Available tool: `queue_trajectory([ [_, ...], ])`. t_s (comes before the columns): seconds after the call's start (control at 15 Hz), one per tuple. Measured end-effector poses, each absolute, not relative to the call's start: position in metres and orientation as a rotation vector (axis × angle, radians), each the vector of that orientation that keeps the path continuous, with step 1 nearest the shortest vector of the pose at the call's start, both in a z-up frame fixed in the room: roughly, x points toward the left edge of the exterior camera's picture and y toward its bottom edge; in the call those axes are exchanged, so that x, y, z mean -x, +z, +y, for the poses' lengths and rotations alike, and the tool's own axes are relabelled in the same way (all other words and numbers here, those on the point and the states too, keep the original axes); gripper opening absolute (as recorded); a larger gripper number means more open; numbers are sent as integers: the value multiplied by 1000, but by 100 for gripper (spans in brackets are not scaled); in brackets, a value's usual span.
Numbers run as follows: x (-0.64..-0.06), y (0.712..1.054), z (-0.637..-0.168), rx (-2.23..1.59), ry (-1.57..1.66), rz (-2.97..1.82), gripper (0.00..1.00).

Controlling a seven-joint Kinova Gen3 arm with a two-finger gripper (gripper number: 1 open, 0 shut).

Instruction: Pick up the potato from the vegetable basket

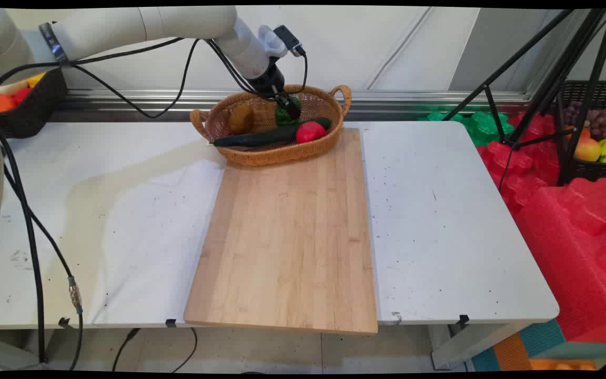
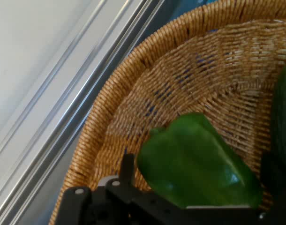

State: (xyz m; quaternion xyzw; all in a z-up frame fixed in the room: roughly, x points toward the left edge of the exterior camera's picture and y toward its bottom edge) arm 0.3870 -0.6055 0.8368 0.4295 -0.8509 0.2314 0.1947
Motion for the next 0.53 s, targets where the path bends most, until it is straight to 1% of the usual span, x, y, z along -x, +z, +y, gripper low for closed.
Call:
queue_trajectory([
  [0.53,-386,850,-603,-1164,687,-2346,100],
])
